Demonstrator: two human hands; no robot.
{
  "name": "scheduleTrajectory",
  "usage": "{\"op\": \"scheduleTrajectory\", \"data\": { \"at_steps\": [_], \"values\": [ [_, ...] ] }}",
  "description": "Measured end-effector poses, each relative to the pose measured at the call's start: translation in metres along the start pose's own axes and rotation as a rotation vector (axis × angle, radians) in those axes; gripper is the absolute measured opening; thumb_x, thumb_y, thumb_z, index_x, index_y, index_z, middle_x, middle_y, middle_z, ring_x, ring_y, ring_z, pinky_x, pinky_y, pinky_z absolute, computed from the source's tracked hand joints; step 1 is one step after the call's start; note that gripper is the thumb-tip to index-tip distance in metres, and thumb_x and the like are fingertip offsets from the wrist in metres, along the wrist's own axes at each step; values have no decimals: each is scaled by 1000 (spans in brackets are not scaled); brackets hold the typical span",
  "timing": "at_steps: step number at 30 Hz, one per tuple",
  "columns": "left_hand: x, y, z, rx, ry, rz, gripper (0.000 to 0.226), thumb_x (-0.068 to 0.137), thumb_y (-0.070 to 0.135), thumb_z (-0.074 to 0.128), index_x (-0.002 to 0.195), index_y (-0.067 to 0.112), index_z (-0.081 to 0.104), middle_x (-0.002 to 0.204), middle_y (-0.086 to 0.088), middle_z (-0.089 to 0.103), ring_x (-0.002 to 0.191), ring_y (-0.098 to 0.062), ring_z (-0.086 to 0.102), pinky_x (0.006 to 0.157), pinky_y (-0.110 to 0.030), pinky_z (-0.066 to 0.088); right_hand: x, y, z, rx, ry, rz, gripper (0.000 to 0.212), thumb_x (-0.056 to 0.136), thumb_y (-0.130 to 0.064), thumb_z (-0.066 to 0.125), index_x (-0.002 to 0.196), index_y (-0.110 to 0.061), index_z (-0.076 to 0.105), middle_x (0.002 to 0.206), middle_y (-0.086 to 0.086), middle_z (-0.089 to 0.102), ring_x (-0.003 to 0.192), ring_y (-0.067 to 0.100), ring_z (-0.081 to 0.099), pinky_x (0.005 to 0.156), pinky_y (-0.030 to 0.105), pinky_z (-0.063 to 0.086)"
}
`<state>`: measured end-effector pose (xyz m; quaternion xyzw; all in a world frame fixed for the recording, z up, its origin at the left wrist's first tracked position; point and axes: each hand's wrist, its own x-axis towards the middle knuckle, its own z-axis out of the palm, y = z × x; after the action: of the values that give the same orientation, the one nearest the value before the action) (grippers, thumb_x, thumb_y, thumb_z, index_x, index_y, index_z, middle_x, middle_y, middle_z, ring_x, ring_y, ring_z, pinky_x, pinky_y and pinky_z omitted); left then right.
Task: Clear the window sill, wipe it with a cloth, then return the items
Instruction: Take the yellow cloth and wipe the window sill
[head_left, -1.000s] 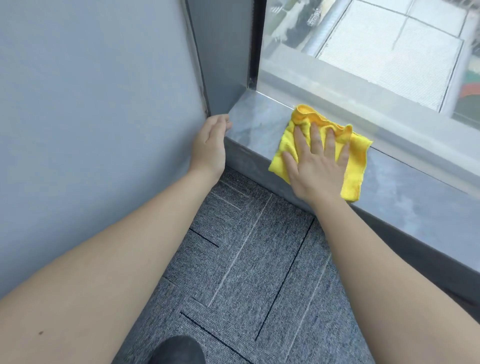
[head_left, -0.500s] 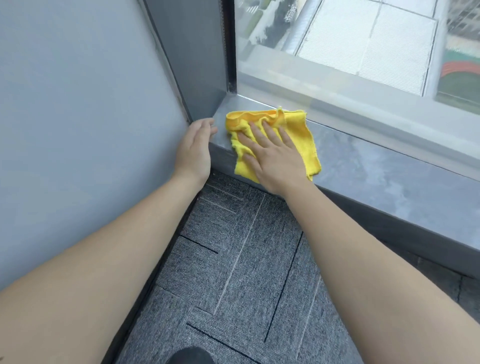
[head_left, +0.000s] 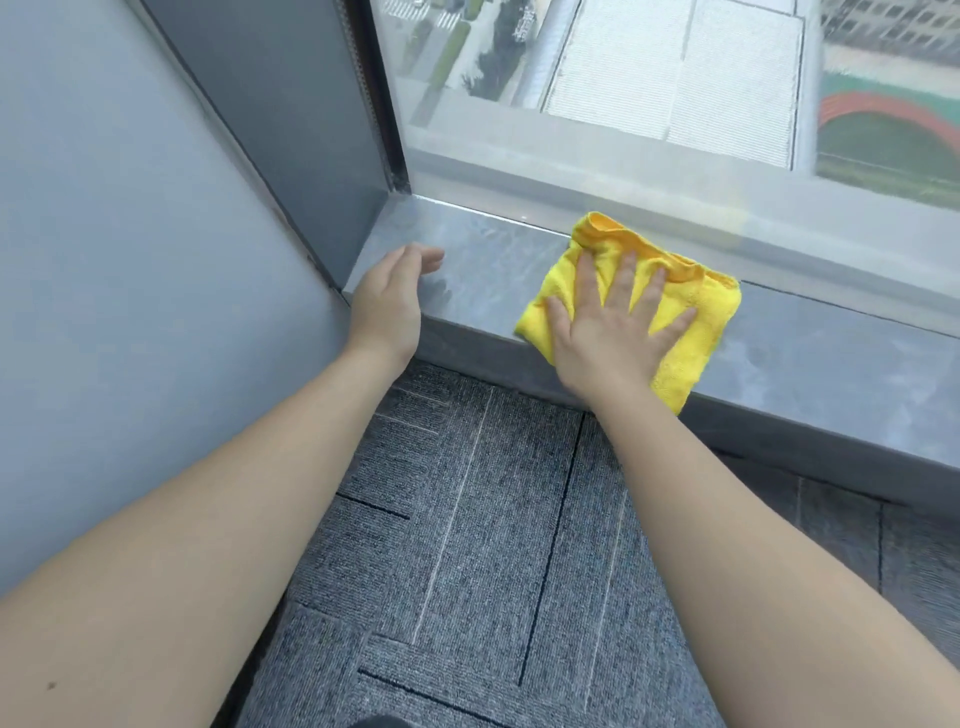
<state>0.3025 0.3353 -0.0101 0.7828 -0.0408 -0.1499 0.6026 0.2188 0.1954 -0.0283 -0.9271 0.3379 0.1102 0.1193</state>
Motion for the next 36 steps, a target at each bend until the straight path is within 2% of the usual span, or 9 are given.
{"op": "scheduleTrajectory", "data": {
  "at_steps": [5, 12, 17, 19, 21, 24, 27, 32, 36],
  "values": [
    [8, -6, -2, 12, 13, 3, 37, 95, 18, 27, 105, 2, 59, 103, -6, 59, 88, -4, 55, 88, -16, 40, 17, -37, 4, 44, 35, 134, 66, 95, -49, 20, 148, -14, 4, 157, 18, -7, 144, 39, -13, 111, 61, -11],
    [9, -2, 8, 11, -8, 35, 37, 84, 27, 30, 100, 10, 59, 98, -6, 60, 91, -8, 56, 81, -11, 42, 3, -16, 5, -84, 63, -426, 53, 98, -39, 21, 148, -23, 14, 160, 6, 5, 147, 26, 0, 117, 44, -7],
    [6, 5, 27, 86, -62, 67, 34, 93, 14, 29, 105, 3, 59, 103, -6, 58, 99, -13, 53, 72, 3, 38, -8, 31, 2, -85, 45, -548, 66, 85, -43, 10, 140, -21, 38, 153, 8, 31, 143, 29, 24, 117, 41, 6],
    [3, 7, 34, 124, -77, 71, 31, 93, 15, 31, 102, 7, 60, 105, -5, 58, 100, -10, 51, 70, 6, 36, -14, 53, 4, -120, 94, -513, 57, 87, -40, 23, 131, -19, 51, 142, 11, 48, 133, 34, 42, 111, 40, 12],
    [-2, 8, 40, 158, -105, 66, 32, 93, 15, 32, 105, 4, 59, 108, -5, 58, 95, -5, 50, 67, 7, 36, -18, 78, 3, -139, 149, -439, 55, 87, -41, 26, 129, -20, 54, 139, 10, 52, 130, 34, 46, 106, 40, 12],
    [-5, 5, 46, 267, -112, 99, 32, 92, 20, 37, 108, 5, 60, 114, -9, 61, 106, -15, 54, 81, -10, 40, -22, 106, -4, -101, 110, -245, 70, 82, -54, 8, 141, -29, 34, 155, 1, 26, 146, 24, 17, 114, 42, 2],
    [-6, 3, 48, 395, -121, 156, 44, 81, 30, 35, 108, 8, 61, 119, -11, 62, 118, -24, 50, 101, -36, 38, -16, 100, -8, -22, 91, 3, 60, 91, -54, 19, 146, -30, 19, 160, -1, 7, 147, 24, -2, 114, 54, -4],
    [-5, 1, 45, 536, -171, 229, 48, 81, 30, 32, 114, 10, 58, 125, -8, 59, 123, -24, 44, 106, -38, 30, 10, 52, -8, 81, 45, 312, 69, 92, -55, 22, 148, -20, 4, 159, 10, -8, 144, 38, -14, 109, 65, -7],
    [-3, -9, 46, 616, -202, 288, 46, 81, 33, 34, 114, 14, 60, 130, -6, 57, 127, -25, 39, 110, -46, 26, 16, 23, -5, 79, 51, 300, 69, 94, -50, 22, 148, -13, 4, 158, 16, -7, 144, 39, -13, 110, 64, -8]
  ]
}}
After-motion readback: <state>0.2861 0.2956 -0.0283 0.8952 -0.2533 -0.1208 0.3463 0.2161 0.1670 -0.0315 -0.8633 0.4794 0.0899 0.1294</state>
